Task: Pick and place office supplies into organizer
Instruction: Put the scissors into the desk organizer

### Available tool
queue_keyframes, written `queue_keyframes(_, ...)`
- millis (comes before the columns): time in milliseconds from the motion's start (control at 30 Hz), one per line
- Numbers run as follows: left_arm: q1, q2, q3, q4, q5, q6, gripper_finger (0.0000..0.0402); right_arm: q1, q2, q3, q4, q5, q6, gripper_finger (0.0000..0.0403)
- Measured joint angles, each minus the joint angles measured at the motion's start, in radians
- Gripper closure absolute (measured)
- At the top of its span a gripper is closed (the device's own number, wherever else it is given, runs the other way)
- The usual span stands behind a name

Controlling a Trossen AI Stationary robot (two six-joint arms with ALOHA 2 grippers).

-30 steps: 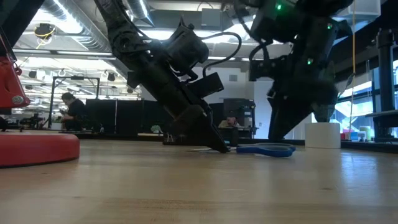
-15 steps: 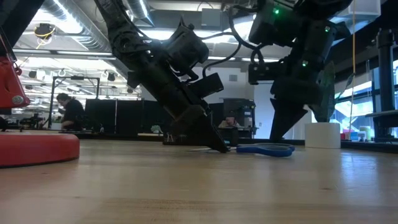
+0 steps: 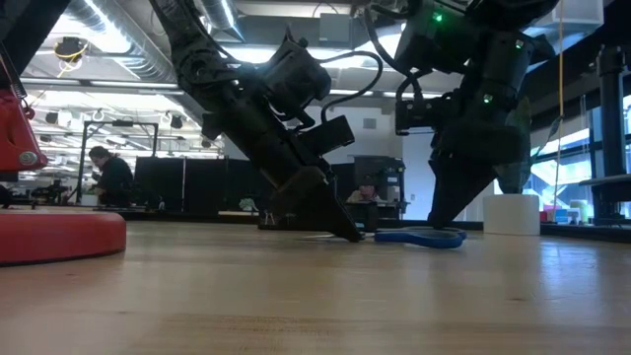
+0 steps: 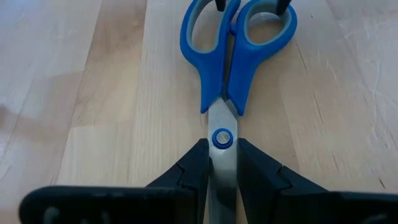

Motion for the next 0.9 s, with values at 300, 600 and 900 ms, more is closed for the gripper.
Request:
queue_keyframes(300,0.0,0.0,0.002,-0.005,0.0,0.0,0.0333,0.0,0.0,0.0,0.05,0.0,-0.1,0.0221)
queue_keyframes(600,-0.001,-0.001,0.002,-0.011,0.001,0.0,0.0333,0.0,0.003,0.0,0.048,0.016,-0.104,0.0221)
queue_keyframes(900,-0.001,-0.002,0.002,-0.013,0.003,-0.001,0.0333,-0.001,0.085,0.004,0.042,0.026,-0.08,0.0221)
